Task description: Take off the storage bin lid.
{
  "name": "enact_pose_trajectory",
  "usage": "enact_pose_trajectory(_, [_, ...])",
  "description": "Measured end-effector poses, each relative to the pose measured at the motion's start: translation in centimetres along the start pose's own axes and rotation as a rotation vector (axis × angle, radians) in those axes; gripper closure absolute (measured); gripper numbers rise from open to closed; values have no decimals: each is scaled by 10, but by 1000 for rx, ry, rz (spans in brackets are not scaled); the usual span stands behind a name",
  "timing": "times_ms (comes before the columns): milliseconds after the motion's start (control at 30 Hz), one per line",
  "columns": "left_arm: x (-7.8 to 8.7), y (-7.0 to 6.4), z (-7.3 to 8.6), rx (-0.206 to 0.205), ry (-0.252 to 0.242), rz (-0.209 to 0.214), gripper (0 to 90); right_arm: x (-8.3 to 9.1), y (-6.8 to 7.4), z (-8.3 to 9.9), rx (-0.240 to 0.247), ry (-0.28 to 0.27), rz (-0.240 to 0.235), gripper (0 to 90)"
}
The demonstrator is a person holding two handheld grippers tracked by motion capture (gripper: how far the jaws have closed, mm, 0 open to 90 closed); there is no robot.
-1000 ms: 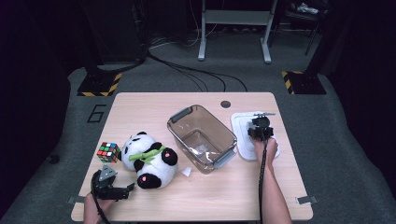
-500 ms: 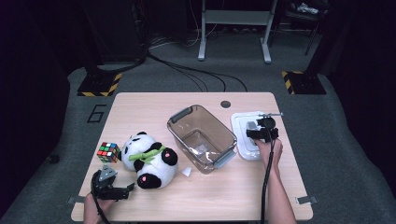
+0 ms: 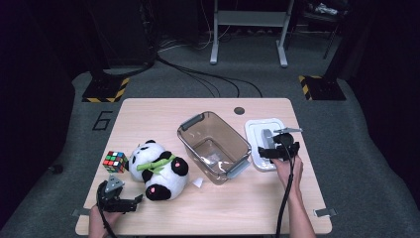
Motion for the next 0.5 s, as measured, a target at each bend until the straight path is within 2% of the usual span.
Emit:
enact_pose_trajectory(100, [0, 0, 0, 1, -1, -1, 11, 2, 4, 8, 37, 1, -6, 0])
enact_pose_trajectory(333, [0, 0, 0, -1, -2, -3, 11, 10, 13, 22, 47, -7, -43, 0])
enact_pose_trajectory(367, [0, 0, 0, -1, -2, -3, 12, 11, 13, 24, 62, -11, -45, 0])
enact_pose_trajectory(500, [0, 0, 0, -1, -2, -3, 11, 14, 19, 34, 74, -11, -58, 0])
Point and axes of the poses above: each handheld gripper's, and its own axes: x roughly backward along the jaws, z roughly out of its underside, y roughly to its left, the point moved 10 cm from there along -x, roughly forward along the jaws, and after that the axes turned 11 degrees about -x, right-handed, at the moved point
